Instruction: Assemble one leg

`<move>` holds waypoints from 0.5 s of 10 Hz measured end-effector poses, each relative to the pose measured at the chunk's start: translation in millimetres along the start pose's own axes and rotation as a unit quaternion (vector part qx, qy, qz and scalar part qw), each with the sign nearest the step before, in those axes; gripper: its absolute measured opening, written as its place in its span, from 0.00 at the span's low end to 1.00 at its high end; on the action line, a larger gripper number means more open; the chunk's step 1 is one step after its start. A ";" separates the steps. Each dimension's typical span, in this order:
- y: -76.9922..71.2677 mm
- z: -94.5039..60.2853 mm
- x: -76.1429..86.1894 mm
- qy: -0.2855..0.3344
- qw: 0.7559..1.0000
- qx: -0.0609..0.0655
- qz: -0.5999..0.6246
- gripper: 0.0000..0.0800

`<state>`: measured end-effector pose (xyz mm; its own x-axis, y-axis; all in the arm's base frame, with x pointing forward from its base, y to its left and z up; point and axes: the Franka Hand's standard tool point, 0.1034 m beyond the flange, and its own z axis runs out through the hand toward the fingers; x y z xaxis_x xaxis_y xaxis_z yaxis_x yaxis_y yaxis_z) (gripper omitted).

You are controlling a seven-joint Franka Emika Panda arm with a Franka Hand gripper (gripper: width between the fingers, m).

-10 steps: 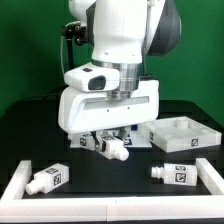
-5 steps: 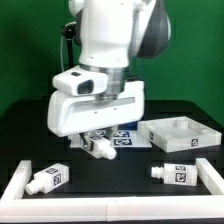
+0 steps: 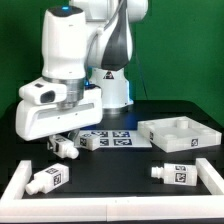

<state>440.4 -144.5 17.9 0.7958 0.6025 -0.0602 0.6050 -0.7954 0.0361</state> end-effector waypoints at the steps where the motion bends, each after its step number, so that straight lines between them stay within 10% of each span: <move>1: -7.3 5.4 1.8 -0.003 1.000 0.005 -0.001 0.36; 4: -15.1 8.8 10.6 -0.002 1.000 0.006 -0.008 0.36; 5: -15.1 8.9 10.5 -0.002 1.000 0.006 -0.008 0.52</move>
Offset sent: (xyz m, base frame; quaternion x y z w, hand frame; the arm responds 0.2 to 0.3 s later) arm 0.0000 0.0000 0.0000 0.0000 0.0000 0.0000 1.0000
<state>439.4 -126.7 7.9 0.7854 0.6155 -0.0655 0.6179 -0.7859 0.0228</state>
